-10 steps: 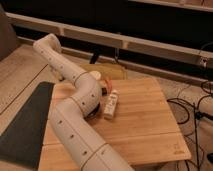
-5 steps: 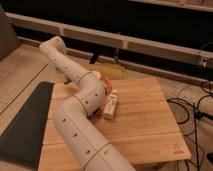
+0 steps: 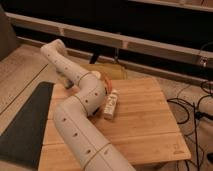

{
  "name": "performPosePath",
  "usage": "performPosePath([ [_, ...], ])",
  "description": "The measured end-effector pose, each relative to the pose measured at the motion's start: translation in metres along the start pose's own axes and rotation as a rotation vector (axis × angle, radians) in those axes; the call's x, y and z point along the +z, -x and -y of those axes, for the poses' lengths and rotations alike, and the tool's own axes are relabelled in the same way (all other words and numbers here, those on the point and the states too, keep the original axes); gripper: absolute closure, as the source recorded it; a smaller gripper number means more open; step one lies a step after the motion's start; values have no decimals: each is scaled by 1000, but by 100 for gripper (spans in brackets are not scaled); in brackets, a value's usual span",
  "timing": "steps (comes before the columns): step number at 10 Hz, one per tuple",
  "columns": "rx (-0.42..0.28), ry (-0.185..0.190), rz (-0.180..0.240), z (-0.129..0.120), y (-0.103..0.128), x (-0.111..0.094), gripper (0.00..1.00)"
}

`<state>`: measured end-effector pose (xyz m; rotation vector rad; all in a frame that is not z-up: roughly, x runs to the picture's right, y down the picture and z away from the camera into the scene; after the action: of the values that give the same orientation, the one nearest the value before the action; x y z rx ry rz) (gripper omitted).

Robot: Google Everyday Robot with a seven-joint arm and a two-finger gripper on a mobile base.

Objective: Place the white sponge in the ceramic bowl

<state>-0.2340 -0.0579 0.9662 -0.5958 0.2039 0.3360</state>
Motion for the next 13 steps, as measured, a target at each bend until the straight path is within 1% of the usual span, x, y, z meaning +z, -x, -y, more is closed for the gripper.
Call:
performPosePath([
  [2, -14, 4, -7, -4, 2, -1, 100],
  [3, -47, 14, -22, -17, 10, -3, 100],
  [4, -95, 38, -38, -40, 25, -6, 100],
  [5, -125, 58, -38, -59, 39, -12, 100],
  [6, -141, 68, -37, -70, 47, -16, 100],
  [8, -145, 90, -28, -91, 63, -26, 100],
  [10, -135, 98, -18, -99, 69, -31, 100],
  [13, -95, 84, -25, -101, 69, -39, 100],
])
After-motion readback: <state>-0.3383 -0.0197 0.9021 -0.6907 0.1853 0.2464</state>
